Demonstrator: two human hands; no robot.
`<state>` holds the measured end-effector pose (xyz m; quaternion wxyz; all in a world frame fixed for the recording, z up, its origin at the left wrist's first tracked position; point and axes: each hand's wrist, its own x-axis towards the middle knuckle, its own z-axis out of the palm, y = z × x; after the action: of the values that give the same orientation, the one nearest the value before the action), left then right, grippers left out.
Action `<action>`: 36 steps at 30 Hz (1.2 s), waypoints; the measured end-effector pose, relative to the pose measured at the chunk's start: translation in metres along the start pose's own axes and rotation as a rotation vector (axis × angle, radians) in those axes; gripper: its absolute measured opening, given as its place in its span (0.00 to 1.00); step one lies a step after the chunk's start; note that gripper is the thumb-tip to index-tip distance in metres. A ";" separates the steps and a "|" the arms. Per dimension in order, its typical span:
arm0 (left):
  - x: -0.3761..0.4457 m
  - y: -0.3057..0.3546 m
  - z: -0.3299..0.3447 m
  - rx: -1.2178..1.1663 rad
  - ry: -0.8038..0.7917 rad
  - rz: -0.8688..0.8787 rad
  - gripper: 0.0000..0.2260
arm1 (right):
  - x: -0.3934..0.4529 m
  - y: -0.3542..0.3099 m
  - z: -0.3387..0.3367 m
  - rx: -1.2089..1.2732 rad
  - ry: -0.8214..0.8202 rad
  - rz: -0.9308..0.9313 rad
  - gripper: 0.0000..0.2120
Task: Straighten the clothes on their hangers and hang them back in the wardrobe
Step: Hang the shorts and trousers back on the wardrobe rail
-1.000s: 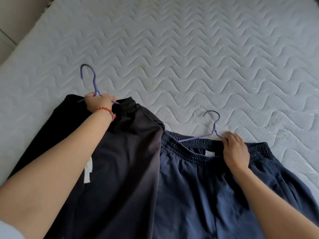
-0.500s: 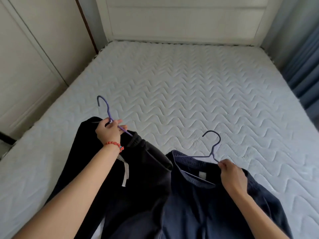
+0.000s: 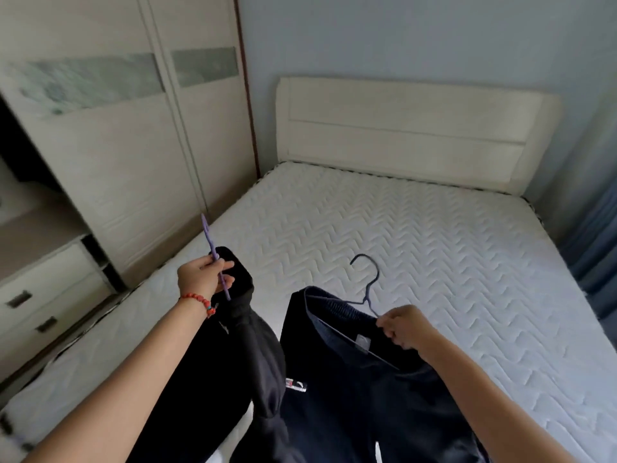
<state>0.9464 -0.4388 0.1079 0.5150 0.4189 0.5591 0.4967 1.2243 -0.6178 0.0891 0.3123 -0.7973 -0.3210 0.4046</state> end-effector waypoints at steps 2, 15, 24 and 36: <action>-0.019 0.006 -0.037 -0.017 0.044 -0.038 0.13 | -0.024 -0.013 0.018 0.054 -0.186 0.022 0.08; -0.164 0.059 -0.296 -0.149 0.306 -0.118 0.08 | -0.158 -0.126 0.156 0.329 -0.683 -0.101 0.14; -0.223 0.101 -0.475 -0.078 0.540 0.002 0.06 | -0.234 -0.216 0.303 0.324 -0.758 -0.281 0.11; -0.197 0.128 -0.703 0.032 0.674 -0.004 0.03 | -0.304 -0.308 0.495 0.302 -0.773 -0.442 0.06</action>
<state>0.2668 -0.6986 0.2484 0.2956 0.2380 0.7063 0.5976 0.5843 -0.5477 0.2212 0.3613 -0.4462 -0.5134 0.6378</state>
